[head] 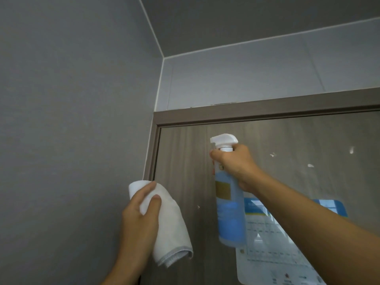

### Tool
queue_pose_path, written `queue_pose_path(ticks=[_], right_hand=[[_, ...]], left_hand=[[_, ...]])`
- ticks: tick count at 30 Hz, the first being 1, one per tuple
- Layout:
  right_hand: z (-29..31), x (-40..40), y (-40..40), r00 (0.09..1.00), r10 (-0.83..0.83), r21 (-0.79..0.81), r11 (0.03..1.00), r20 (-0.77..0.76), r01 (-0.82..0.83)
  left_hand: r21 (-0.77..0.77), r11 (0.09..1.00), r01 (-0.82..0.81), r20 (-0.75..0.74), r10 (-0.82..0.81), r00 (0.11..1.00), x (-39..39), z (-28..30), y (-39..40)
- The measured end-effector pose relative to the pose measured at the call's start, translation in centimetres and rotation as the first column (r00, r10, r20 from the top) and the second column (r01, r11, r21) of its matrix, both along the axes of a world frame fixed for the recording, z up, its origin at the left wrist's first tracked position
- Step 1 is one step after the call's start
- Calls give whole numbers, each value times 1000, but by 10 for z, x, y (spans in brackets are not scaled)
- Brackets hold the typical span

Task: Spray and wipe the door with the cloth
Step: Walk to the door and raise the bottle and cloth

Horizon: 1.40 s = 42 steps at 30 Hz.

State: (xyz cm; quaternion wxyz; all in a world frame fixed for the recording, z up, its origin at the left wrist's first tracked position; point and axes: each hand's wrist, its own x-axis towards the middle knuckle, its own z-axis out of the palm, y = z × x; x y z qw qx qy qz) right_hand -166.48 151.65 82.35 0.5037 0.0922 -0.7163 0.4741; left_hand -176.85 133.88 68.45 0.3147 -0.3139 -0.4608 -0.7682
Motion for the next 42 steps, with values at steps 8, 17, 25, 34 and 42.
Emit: queue_pose_path(ticks=[8, 17, 25, 34, 42], right_hand=[[10, -9, 17, 996, -66, -14, 998, -68, 65], [16, 18, 63, 958, -254, -8, 967, -135, 256], [11, 49, 93, 933, -334, 18, 941, -132, 339], [4, 83, 125, 916, -373, -3, 926, -148, 377], [1, 105, 147, 887, -439, -63, 899, -147, 434]], left_hand=[[-1, 997, -79, -39, 79, 996, -4, 15, -4], [-13, 995, -96, -90, 95, 991, -1, 31, 5], [-20, 994, -111, -93, 109, 990, -2, 42, 11], [-35, 994, -107, -127, 101, 987, -3, 56, 30], [-72, 991, -108, -141, 97, 985, -3, 63, 49]])
